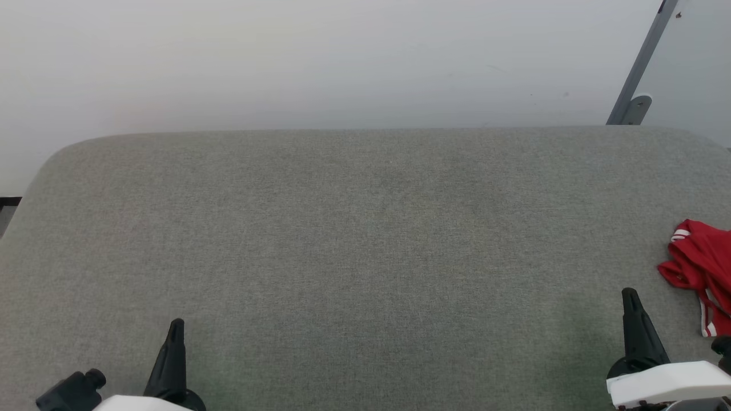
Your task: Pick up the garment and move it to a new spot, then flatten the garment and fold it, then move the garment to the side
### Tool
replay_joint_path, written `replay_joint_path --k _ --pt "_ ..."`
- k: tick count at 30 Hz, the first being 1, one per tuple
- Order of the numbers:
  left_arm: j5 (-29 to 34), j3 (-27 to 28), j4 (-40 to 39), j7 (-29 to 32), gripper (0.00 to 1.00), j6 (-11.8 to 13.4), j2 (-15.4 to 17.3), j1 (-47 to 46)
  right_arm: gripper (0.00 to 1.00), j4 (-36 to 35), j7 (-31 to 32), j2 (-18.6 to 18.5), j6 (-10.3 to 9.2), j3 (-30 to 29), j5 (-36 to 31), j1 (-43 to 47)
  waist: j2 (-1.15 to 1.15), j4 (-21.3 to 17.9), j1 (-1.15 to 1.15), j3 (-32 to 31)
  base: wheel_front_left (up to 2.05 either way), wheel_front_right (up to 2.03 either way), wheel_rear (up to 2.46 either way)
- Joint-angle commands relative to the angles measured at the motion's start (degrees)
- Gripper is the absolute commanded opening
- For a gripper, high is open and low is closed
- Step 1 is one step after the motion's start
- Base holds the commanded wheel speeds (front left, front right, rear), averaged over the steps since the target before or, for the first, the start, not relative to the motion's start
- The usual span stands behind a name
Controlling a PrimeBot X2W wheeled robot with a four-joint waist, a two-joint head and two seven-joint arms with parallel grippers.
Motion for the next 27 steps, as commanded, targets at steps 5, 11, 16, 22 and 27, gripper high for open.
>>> replay_joint_path --k 5,11,16,22,27 --pt "-4.3 0.7 -0.3 1.1 0.0 0.0 0.1 -2.3 0.0 -0.2 1.2 0.0 0.0 0.0 4.6 -2.1 0.0 -0.1 0.0 0.0 0.0 0.0 0.0" --pt "-8.4 1.2 0.1 2.3 0.0 0.0 -0.3 -3.2 0.0 0.2 2.3 0.1 0.0 0.1 9.0 -2.8 0.0 -0.3 0.0 0.1 0.0 0.0 0.0" --pt "-11.6 1.5 0.4 3.2 0.0 0.0 -0.6 -3.9 0.0 0.6 3.2 0.2 0.0 0.1 12.5 -3.3 0.0 -0.4 0.0 0.1 0.0 0.0 0.0" --pt "-15.3 1.9 0.8 4.3 0.0 0.0 -1.0 -4.8 0.0 0.9 4.2 0.4 0.0 0.1 16.4 -4.0 0.0 -0.6 0.0 0.2 0.0 0.0 0.0" --pt "-18.1 2.2 1.1 5.2 0.0 0.0 -1.3 -5.4 0.0 1.3 5.1 0.5 0.0 0.1 19.5 -4.4 0.0 -0.7 0.0 0.2 0.0 0.0 0.0"
